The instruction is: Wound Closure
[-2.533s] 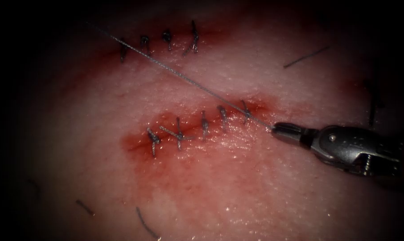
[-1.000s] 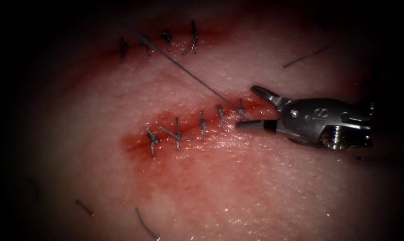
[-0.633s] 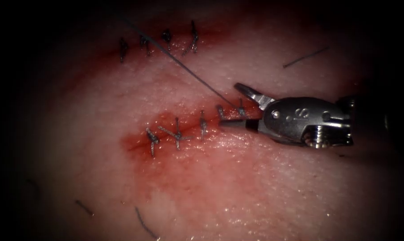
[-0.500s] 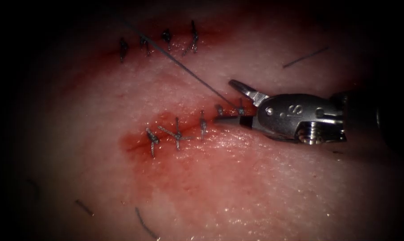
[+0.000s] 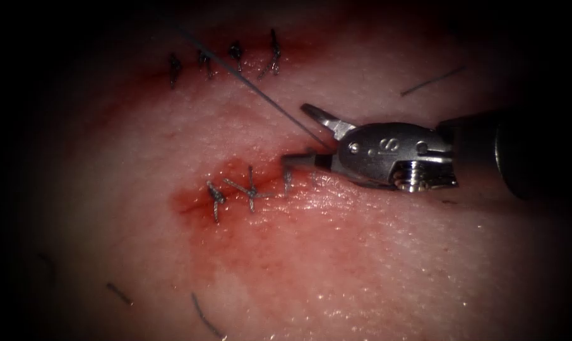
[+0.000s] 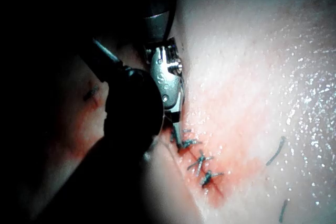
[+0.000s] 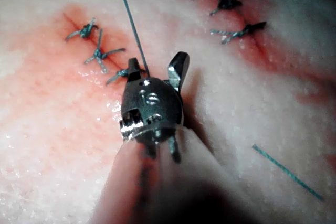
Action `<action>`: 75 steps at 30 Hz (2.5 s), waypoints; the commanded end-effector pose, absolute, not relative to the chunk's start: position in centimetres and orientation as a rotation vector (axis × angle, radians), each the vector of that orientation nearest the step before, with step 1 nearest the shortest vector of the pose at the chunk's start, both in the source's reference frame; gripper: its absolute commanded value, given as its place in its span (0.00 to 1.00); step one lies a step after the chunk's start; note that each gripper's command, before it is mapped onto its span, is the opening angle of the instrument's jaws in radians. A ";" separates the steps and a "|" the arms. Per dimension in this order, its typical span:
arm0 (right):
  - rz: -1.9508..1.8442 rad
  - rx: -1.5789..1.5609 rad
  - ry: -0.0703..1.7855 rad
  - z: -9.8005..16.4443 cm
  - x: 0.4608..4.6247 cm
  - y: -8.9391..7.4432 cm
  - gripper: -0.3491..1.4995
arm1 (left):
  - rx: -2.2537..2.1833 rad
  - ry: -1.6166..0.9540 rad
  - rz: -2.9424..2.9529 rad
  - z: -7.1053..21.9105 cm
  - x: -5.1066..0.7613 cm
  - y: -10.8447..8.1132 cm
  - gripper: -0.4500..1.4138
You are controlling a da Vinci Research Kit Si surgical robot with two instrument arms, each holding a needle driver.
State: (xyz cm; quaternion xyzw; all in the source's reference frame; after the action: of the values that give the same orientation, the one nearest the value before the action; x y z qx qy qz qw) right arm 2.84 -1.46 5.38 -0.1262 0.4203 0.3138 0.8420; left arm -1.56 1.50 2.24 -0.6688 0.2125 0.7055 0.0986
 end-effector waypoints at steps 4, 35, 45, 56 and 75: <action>0.657 -0.267 0.891 5.5 2.97 -1.5 0.86 | -1.990 0.627 2.083 2.3 -1.65 1.5 0.00; 0.727 -0.284 0.937 4.8 1.43 -1.2 0.80 | -2.111 0.376 2.250 2.7 -1.81 0.0 0.00; 0.777 -0.347 0.921 4.7 1.12 -1.1 0.85 | -2.012 0.280 2.335 3.8 -2.34 -0.6 0.00; 0.745 -0.378 0.819 4.6 1.33 -1.2 0.65 | -1.918 0.054 2.245 4.6 -2.52 -0.6 0.79; 0.491 -0.325 0.734 4.6 1.38 -1.2 0.76 | -1.669 -0.139 2.162 4.5 -2.45 0.0 0.60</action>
State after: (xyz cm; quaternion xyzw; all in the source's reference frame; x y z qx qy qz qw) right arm 1.31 -1.12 4.55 -0.1551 0.3502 0.2341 0.8936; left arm -2.48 0.13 4.49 -0.5875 -0.0377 0.7797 0.2134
